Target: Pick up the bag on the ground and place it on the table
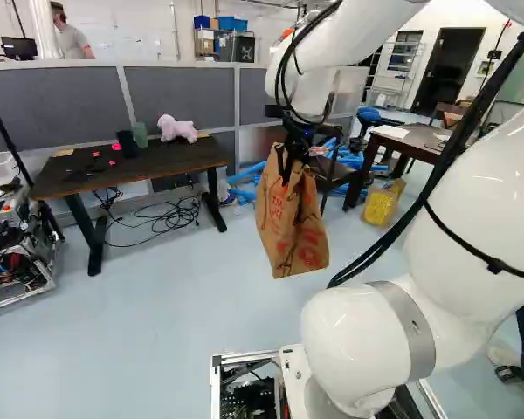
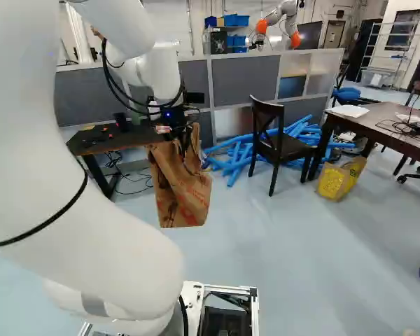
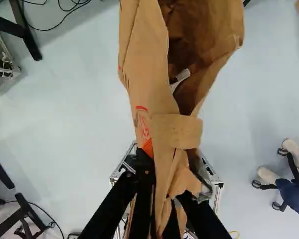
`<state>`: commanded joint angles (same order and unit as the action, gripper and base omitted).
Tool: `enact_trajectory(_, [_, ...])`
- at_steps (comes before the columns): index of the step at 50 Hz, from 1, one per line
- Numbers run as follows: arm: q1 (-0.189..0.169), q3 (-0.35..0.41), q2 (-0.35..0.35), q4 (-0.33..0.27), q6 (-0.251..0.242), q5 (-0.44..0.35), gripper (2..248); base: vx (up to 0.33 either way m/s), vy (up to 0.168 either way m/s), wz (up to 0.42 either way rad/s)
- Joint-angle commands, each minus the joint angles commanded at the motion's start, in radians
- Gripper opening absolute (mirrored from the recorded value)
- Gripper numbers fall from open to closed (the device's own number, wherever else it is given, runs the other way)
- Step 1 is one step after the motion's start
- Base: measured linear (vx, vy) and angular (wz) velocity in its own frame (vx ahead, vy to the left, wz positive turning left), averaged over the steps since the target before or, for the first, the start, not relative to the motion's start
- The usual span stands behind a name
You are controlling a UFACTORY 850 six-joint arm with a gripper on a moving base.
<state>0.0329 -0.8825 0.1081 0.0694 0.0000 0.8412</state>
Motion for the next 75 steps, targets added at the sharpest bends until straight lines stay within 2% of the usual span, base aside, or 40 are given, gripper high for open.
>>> enact_trajectory(35, [0.019,-0.073,0.045,0.0,0.0,0.097,21,0.0,0.0,0.0])
enact_trajectory(75, [0.016,-0.179,0.067,0.0,0.0,0.207,21,0.0,0.0,0.0])
